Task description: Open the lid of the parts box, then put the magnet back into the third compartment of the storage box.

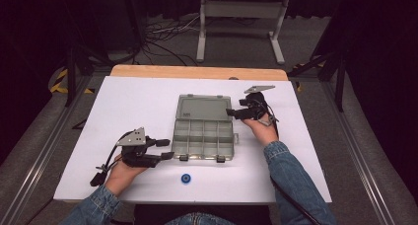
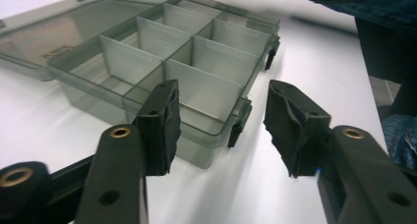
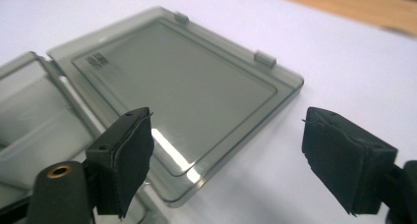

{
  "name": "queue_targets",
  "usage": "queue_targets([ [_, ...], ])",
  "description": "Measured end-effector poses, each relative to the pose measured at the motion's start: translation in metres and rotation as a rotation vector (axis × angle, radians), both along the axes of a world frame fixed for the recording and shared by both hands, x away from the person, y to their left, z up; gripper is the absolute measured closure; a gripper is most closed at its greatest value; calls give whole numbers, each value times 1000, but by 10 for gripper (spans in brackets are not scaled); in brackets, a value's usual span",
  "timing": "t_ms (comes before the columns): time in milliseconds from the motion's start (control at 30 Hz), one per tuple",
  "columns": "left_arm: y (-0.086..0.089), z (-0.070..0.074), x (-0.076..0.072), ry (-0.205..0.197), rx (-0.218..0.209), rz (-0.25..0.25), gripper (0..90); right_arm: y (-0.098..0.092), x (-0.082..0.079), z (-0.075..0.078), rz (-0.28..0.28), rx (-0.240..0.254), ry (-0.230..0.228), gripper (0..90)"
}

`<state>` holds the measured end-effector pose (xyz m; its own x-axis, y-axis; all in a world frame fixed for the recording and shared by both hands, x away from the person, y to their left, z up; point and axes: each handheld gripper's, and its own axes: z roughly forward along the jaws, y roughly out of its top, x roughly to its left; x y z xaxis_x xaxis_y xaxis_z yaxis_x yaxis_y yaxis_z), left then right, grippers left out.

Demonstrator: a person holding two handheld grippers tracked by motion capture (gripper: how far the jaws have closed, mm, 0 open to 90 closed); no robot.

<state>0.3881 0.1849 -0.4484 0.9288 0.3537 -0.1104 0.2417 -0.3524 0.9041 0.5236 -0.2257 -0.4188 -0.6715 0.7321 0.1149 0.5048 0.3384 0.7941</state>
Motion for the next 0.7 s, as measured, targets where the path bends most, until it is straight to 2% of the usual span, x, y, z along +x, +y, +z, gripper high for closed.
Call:
queue_targets([
  [33,0,0,0,0,0,0,450,0,0,0,0,0,0,199],
  [133,7,4,-3,-3,4,31,429,-1,-12,15,18,6,-54,197],
  [367,23,9,-9,-17,-2,68,371,1,-34,30,70,20,-104,189],
  [567,42,11,-14,-14,-17,109,340,7,-51,39,116,42,-130,183],
  [700,44,13,-13,-23,-23,116,331,13,-59,41,152,49,-143,181],
])
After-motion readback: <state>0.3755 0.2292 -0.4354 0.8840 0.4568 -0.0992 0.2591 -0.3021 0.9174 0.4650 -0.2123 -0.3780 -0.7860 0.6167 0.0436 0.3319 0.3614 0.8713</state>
